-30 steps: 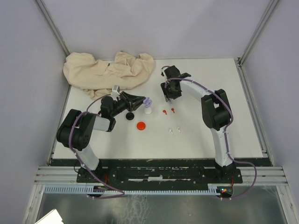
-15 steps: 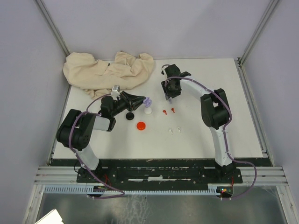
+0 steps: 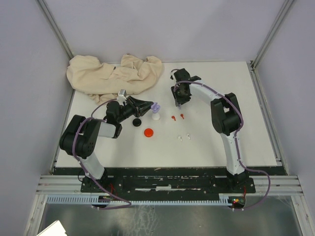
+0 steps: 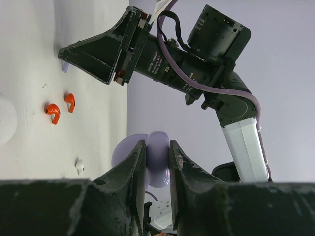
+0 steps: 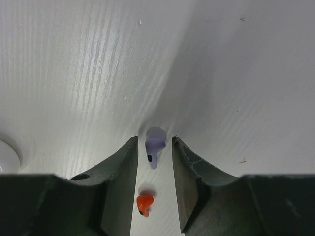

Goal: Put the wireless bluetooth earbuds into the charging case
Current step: Pick up the earbud from the center of the board.

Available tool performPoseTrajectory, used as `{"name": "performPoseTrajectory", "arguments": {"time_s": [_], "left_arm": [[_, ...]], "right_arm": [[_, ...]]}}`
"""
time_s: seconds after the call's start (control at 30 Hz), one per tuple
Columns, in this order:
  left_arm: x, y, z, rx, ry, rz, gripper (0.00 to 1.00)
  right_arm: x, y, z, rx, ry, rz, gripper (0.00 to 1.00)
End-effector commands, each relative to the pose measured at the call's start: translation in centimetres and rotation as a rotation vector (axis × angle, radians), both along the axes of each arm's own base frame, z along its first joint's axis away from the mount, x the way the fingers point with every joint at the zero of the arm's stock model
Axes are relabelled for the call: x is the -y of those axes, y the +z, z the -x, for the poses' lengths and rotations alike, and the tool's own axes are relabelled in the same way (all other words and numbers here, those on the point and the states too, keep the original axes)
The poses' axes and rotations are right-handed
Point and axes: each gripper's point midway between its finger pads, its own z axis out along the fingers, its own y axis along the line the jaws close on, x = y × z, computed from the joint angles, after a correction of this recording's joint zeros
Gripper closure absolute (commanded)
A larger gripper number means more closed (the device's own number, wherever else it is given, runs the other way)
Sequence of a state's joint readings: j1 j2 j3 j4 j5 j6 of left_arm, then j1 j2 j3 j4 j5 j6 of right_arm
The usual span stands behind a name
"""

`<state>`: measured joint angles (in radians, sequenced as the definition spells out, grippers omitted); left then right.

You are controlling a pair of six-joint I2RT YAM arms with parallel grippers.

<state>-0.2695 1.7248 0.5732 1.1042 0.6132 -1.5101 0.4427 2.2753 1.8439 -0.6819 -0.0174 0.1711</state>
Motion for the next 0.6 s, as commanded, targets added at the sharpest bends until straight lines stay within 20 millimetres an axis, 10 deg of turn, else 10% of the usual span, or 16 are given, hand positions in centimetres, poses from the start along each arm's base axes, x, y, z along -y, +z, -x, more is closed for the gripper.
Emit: {"name": "performPoseTrajectory", "arguments": {"time_s": [0.0,0.57], "left_arm": [[0.14,2.67,-0.07,0.126,-0.021,-0.005,0.97],[0.1,2.75,0.04,0.128,-0.018,-0.006,0.97]], "right_arm": [[-0.36,1.0,-0.8,0.018,-0.01,-0.024,0.58],[-0.2,0.24,-0.47,-0.01,-0.011,-0.021,0.61]]}}
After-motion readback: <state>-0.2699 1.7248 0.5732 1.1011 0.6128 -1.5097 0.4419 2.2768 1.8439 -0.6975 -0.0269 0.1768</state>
